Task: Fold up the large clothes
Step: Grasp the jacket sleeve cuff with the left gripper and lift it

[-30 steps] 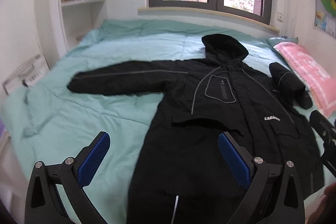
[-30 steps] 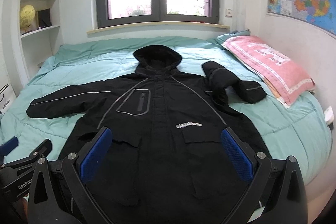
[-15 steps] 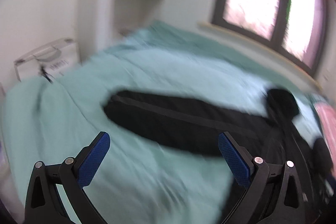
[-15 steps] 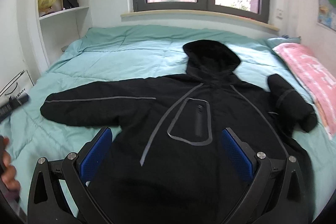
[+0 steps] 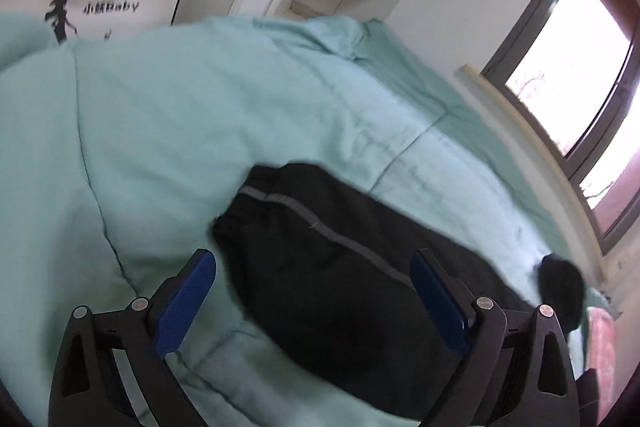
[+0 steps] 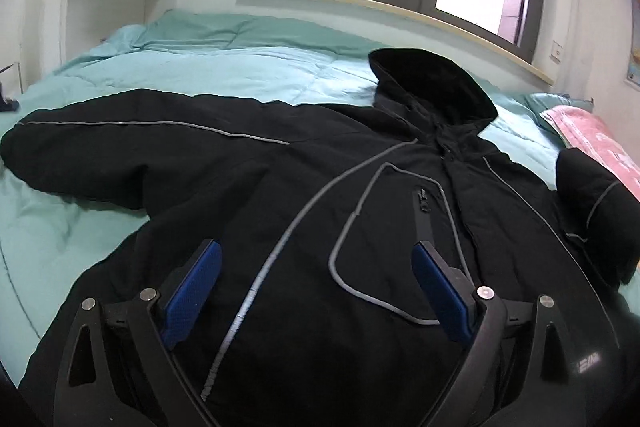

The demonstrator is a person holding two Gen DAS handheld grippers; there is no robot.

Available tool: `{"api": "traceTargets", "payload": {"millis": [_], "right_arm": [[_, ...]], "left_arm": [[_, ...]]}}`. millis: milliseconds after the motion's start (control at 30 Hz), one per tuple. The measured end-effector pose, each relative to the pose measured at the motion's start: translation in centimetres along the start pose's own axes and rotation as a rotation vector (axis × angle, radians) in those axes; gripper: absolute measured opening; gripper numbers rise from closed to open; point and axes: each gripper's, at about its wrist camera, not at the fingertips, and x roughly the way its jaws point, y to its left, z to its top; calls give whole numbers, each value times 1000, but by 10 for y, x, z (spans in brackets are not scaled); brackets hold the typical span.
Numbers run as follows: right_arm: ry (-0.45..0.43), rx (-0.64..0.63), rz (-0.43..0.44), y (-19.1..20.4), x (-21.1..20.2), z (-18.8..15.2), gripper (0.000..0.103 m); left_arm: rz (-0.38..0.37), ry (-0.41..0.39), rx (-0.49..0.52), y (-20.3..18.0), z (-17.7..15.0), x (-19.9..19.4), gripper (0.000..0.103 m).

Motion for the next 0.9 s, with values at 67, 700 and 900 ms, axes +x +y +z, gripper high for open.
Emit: {"api": "traceTargets", "payload": {"millis": [67,700,900], "right_arm": [[-1,1,8,0,-1,-4,97],[62,167,8,-44,-18,2,97],[37,124,-111,-83,-67,-3,97]], "left_arm": [[-18,39,-32,7,-7,14,98],[98,-148,336,-88,-5,-53,20],[286,42,274,-61,-6,-4,20]]}}
